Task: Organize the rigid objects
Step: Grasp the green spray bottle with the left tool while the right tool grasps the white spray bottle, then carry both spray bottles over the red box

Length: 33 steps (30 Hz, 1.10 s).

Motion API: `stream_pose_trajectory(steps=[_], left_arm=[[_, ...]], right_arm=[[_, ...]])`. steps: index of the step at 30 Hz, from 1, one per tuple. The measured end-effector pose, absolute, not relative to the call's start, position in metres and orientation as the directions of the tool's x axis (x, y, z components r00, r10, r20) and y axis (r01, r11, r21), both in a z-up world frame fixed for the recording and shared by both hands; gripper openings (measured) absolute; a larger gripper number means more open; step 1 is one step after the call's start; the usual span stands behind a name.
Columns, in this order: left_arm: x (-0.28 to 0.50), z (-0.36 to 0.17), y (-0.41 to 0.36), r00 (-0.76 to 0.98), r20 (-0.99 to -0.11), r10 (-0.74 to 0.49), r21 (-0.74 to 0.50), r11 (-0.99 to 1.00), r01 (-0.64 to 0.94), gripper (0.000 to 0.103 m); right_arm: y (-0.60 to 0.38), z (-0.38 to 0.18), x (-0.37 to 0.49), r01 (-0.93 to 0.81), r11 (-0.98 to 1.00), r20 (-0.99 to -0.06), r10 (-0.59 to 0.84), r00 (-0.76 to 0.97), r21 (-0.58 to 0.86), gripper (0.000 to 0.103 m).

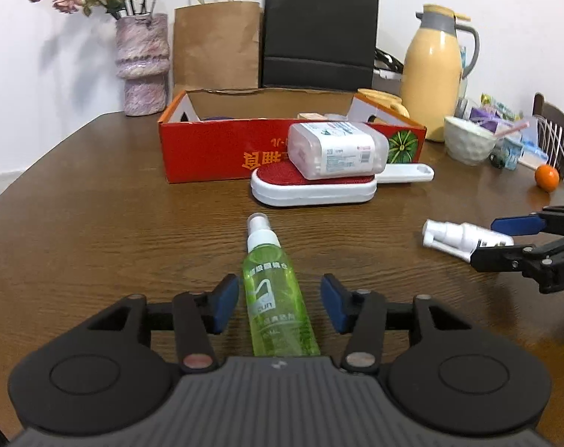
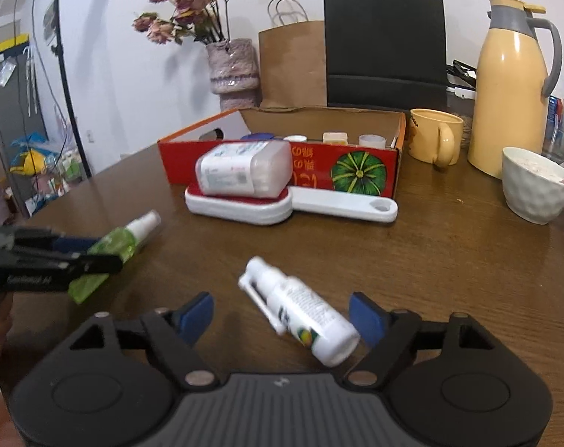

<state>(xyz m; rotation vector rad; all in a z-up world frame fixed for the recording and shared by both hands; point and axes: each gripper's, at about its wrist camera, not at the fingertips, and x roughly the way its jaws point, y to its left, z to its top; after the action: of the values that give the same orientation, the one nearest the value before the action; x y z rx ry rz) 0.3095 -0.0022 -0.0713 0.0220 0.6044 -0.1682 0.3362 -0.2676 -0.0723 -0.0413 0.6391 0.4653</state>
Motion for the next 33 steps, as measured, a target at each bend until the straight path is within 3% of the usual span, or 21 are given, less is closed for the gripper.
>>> stream_pose_trajectory(steps=[1, 3, 5, 7, 8, 9, 15, 26, 33], left_arm=[[0.314, -0.073, -0.003, 0.806, -0.572, -0.150, -0.033, 0.987, 0.160, 0.056], [0.325, -0.075, -0.002, 0.794, -0.592, -0.142, -0.047, 0.989, 0.142, 0.058], [0.331, -0.074, -0.002, 0.797, -0.589, -0.130, -0.045, 0.991, 0.129, 0.059], [0.336, -0.075, -0.001, 0.795, -0.594, -0.123, -0.050, 0.992, 0.116, 0.050], [0.335, -0.075, -0.002, 0.799, -0.591, -0.114, -0.037, 0.993, 0.114, 0.034], [0.334, -0.074, -0.004, 0.798, -0.591, -0.121, -0.035, 0.992, 0.125, 0.032], [0.311, -0.075, -0.007, 0.803, -0.580, -0.140, -0.064, 0.990, 0.127, 0.032], [0.250, -0.049, 0.001, 0.874, -0.464, -0.146, -0.086, 0.989, 0.120, 0.031], [0.258, -0.066, -0.004, 0.840, -0.526, -0.133, -0.048, 0.991, 0.127, 0.032]], right_arm=[[-0.268, -0.075, 0.339, -0.411, 0.907, -0.594, 0.383, 0.707, 0.095, 0.065], [-0.267, -0.078, 0.345, -0.382, 0.919, -0.611, 0.359, 0.705, 0.100, 0.041], [-0.267, -0.081, 0.348, -0.377, 0.917, -0.600, 0.375, 0.707, 0.129, 0.030], [-0.262, -0.082, 0.348, -0.369, 0.920, -0.594, 0.372, 0.714, 0.133, 0.029], [-0.258, -0.082, 0.348, -0.368, 0.920, -0.593, 0.372, 0.714, 0.133, 0.029], [-0.254, -0.082, 0.349, -0.371, 0.919, -0.593, 0.375, 0.712, 0.135, 0.029], [-0.241, -0.079, 0.350, -0.372, 0.918, -0.605, 0.376, 0.702, 0.138, 0.027], [-0.233, -0.075, 0.294, -0.347, 0.918, -0.547, 0.393, 0.739, 0.191, 0.027], [-0.228, -0.074, 0.276, -0.329, 0.926, -0.549, 0.374, 0.747, 0.184, 0.027]])
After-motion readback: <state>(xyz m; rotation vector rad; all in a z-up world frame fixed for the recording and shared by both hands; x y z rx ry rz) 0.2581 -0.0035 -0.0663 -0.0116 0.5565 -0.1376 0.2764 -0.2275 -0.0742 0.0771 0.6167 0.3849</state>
